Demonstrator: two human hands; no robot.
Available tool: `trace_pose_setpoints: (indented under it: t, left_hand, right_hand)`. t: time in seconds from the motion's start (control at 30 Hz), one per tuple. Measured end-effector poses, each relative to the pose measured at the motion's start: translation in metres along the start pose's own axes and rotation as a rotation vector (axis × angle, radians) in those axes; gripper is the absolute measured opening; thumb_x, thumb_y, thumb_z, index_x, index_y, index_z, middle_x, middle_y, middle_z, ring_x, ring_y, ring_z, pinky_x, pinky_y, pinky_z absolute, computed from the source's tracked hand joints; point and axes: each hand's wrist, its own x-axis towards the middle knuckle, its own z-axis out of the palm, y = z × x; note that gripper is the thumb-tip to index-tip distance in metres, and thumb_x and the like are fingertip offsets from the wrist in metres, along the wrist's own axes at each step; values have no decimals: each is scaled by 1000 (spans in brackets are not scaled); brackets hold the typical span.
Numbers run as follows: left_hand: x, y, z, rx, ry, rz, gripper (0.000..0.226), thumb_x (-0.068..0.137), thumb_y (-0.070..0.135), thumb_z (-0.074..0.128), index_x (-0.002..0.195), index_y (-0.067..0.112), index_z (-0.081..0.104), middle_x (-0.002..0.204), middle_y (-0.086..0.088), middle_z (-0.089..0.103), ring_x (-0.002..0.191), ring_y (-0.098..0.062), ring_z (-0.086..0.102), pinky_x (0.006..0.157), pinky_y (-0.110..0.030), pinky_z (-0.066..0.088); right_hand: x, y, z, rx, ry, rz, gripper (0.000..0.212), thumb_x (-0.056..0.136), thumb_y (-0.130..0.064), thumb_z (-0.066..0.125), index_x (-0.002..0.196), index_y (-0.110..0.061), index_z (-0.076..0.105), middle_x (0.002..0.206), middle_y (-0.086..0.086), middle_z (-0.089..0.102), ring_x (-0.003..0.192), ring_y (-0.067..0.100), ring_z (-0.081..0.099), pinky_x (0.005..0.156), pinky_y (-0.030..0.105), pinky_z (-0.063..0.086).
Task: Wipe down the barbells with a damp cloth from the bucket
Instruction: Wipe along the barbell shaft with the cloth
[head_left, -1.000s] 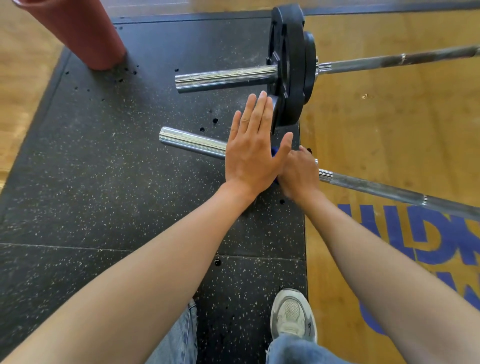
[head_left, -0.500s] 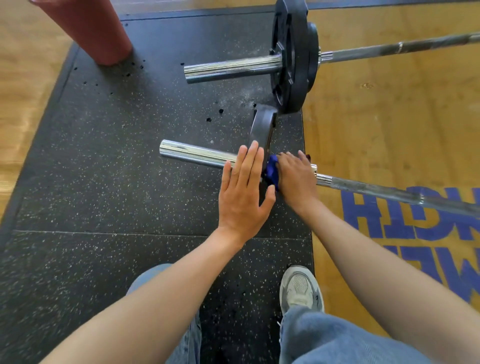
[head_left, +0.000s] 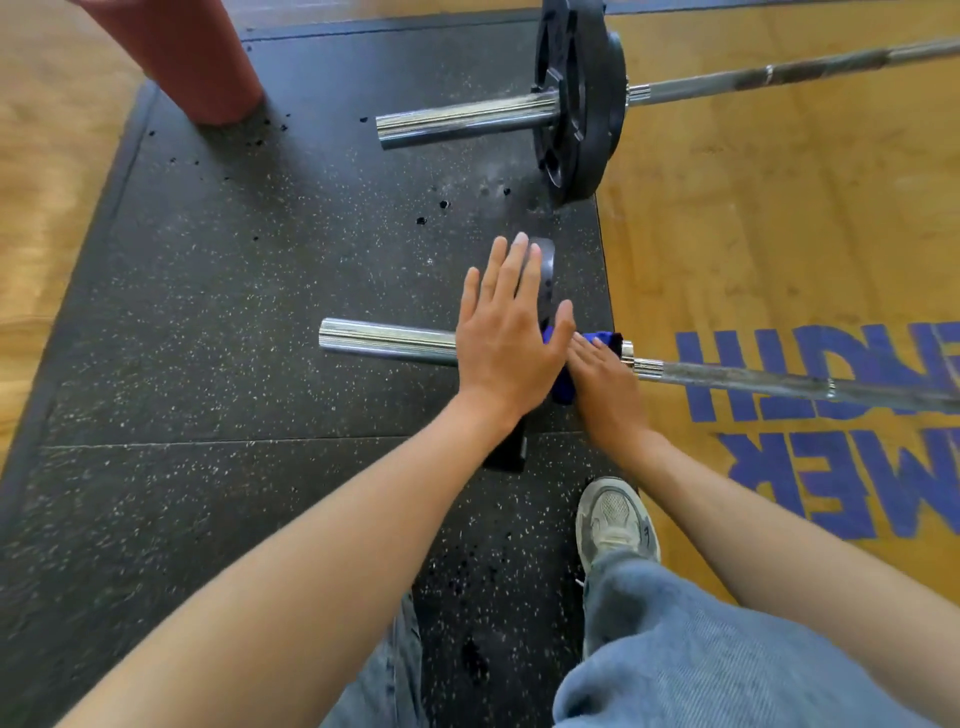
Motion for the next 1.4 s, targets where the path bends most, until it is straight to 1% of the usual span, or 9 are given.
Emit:
trace_pose_setpoints:
  t: [0.1, 0.2, 0.33, 0.57, 0.9, 1.1, 1.23, 1.3, 1.4]
  left_hand:
    - [-37, 0, -2, -73, 45, 25, 67, 99, 38, 42, 159, 8, 31, 167, -5, 26, 158, -19, 12, 128, -44, 15]
    - [-67, -4, -3, -135, 82, 46, 67, 98, 31, 48, 158, 5, 33, 166, -7, 29, 157, -21, 14, 127, -44, 17]
    - [-101, -4, -4, -135, 110, 55, 69, 95, 29, 49, 157, 5, 33, 166, -8, 29, 157, -22, 16, 127, -45, 20]
    - [-152, -8, -16, 44, -3, 86, 78, 100, 45, 44, 163, 10, 15, 171, -4, 10, 158, -21, 5, 128, -43, 12]
    - [-207, 18, -5, 118, 25, -93, 84, 99, 50, 47, 164, 17, 6, 172, 1, 3, 158, -21, 7, 128, -44, 12]
    - [-268, 34, 1, 181, 17, -179, 89, 98, 53, 47, 164, 15, 0, 172, -1, -2, 158, -22, 5, 128, -46, 14]
    - [-293, 52, -9, 219, 139, -240, 76, 95, 45, 56, 157, 12, 27, 166, -6, 27, 156, -26, 19, 127, -49, 13]
    - [-274, 58, -27, 183, 269, -259, 68, 94, 37, 59, 152, 10, 37, 161, -7, 37, 154, -27, 25, 126, -51, 17]
    - [-221, 72, -54, 87, 348, -287, 64, 97, 33, 53, 153, 8, 38, 162, -7, 35, 154, -26, 24, 124, -49, 21]
  right_hand:
    - [11, -12, -9, -102, -108, 33, 34, 91, -3, 64, 125, -6, 60, 123, 11, 67, 117, 30, 61, 112, 38, 37]
    - [-22, -24, 1, -126, -90, 1, 51, 95, -10, 60, 144, -1, 48, 148, 16, 52, 142, 31, 44, 123, 43, 26]
    - [-56, -30, -1, -138, -111, -33, 68, 96, -33, 22, 151, 3, 39, 157, 19, 39, 149, 34, 33, 124, 48, 26]
    - [-49, -54, -17, -143, -162, -19, 39, 89, -3, 65, 127, -10, 56, 126, 7, 63, 118, 27, 58, 97, 35, 47]
    - [-65, -41, -16, -157, -173, -207, 49, 87, 3, 66, 133, -7, 55, 111, 14, 64, 97, 34, 65, 76, 42, 53]
    - [-87, -14, -22, -159, -276, -442, 77, 86, 12, 57, 157, -5, 32, 159, 14, 39, 141, 33, 45, 109, 46, 45]
    - [-114, -25, -20, -325, -297, -419, 80, 92, -1, 58, 161, -13, 19, 160, 23, 28, 147, 45, 25, 119, 59, 21]
    - [-127, -26, -21, -300, -259, -404, 83, 88, 1, 63, 160, -16, 26, 151, 27, 38, 140, 45, 36, 113, 52, 30]
    - [-136, -21, -19, -166, -162, -409, 76, 80, 5, 72, 148, -15, 46, 111, 12, 62, 91, 35, 61, 67, 39, 40]
